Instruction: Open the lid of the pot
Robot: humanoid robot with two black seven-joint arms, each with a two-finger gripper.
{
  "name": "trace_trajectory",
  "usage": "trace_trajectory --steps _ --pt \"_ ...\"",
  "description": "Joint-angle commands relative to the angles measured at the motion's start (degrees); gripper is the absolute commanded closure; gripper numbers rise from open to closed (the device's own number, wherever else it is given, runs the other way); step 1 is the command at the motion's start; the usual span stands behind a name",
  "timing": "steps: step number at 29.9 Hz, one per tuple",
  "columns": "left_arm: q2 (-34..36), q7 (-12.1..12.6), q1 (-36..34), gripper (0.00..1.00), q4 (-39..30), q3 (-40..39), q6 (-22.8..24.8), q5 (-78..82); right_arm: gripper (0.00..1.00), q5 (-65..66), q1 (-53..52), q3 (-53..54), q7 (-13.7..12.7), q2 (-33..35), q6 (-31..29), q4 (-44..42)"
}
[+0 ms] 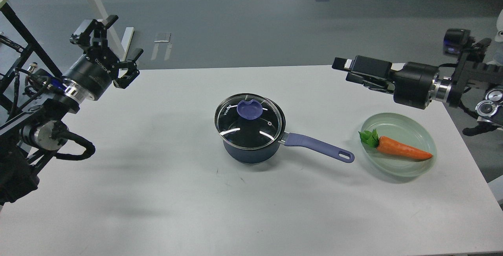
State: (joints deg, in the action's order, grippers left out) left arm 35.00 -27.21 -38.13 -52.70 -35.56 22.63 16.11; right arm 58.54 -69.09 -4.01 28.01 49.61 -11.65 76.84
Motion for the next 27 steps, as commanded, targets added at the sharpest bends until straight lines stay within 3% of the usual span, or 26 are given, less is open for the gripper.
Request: trace_trajectory --steps 1,6,13,17,20,27 --pt "0.2 -0.8 -0.7 0.01 -0.1 0.0 0.2 2.9 0.0 12.8 -7.4 -10.1 0.0 -2.7 4.6 0.8" --pt "0.7 -0.8 -0.7 0.01 -3.2 0.1 0.1 2.9 0.0 24.9 -13.8 -21.7 0.0 -7.2 8.4 0.6" --pt "0.8 -0.8 -0.7 0.01 -6.1 0.1 -0.5 3.8 0.02 26.5 -14.7 -27.5 0.0 -13.0 8.5 -0.8" --pt "0.8 -0.8 -0.7 0.01 -6.4 0.0 -0.4 5.2 0.1 26.5 -15.0 -30.7 0.0 -16.2 8.6 -3.5" --pt "0.7 -0.8 -0.7 0.01 -6.3 0.0 -0.4 5.2 0.28 26.5 -15.1 -31.8 0.0 -18.6 8.7 -5.3" --pt "0.2 -0.8 -0.7 0.01 -6.4 0.1 -0.4 5.2 0.41 26.5 -15.1 -33.0 0.0 -20.6 8.8 -5.9"
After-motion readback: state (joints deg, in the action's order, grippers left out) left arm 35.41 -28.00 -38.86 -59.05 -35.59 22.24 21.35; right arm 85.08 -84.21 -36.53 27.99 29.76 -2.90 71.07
